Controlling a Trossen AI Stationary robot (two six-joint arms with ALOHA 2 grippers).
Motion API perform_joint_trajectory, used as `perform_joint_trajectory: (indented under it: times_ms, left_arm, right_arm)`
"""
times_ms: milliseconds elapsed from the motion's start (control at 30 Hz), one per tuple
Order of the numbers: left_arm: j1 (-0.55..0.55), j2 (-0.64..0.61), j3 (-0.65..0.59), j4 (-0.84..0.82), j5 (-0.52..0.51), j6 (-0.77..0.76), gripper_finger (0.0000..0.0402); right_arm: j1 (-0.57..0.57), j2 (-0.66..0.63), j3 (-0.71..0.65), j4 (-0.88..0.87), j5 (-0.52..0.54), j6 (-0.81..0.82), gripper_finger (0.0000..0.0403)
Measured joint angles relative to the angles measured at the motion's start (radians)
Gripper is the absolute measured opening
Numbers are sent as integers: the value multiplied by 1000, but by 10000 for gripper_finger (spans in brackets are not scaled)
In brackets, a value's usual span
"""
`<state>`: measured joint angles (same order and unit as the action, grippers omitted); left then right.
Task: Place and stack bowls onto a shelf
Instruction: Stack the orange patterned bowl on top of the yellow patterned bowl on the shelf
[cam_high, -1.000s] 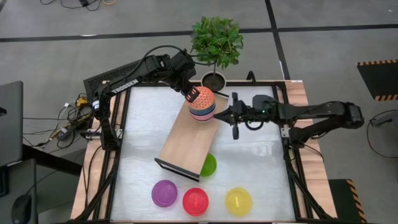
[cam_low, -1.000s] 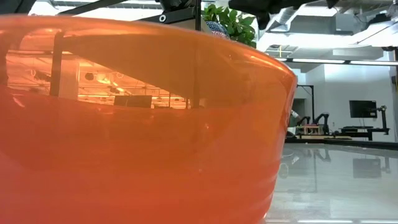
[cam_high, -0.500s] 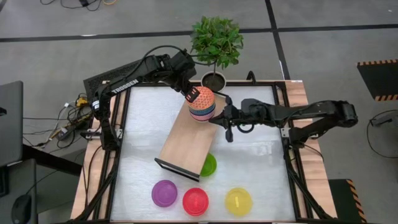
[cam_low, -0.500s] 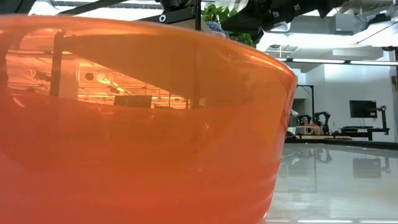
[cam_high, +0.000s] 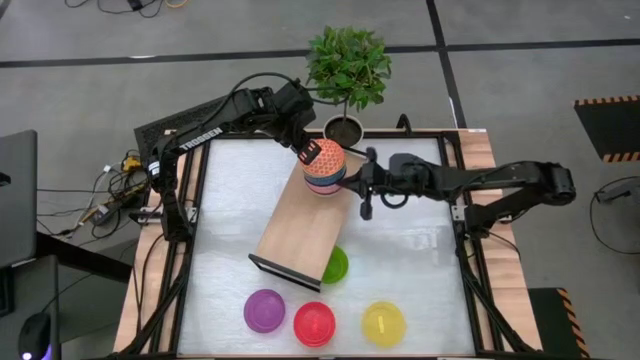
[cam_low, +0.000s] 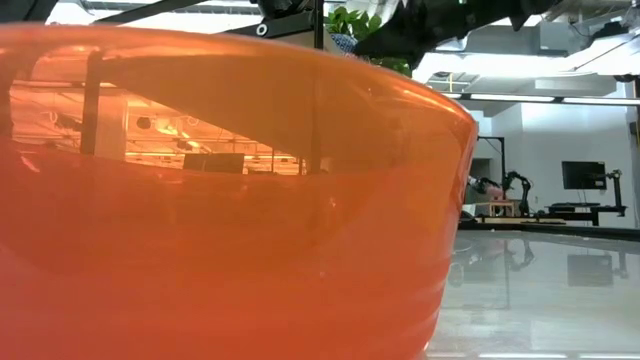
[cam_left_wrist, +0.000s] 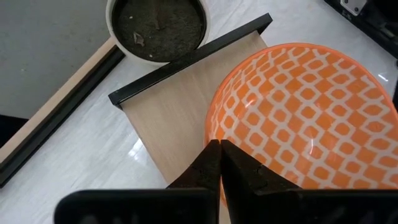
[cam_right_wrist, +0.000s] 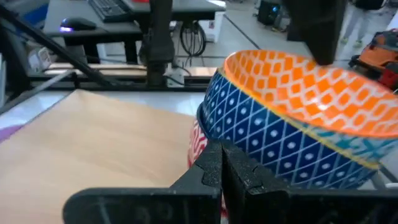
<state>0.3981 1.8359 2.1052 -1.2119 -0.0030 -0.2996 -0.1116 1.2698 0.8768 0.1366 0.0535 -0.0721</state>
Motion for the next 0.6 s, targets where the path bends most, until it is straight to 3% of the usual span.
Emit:
perform_joint_trajectory:
  times_ms: [367,600]
  left_arm:
    - [0,0,0,0,3,0,0]
    - [0,0,0,-1,2,8,0]
  right_arm:
    - [27,27,-2,-20,-21,1,19]
    - [40,-60,-2,38,3,-37,19]
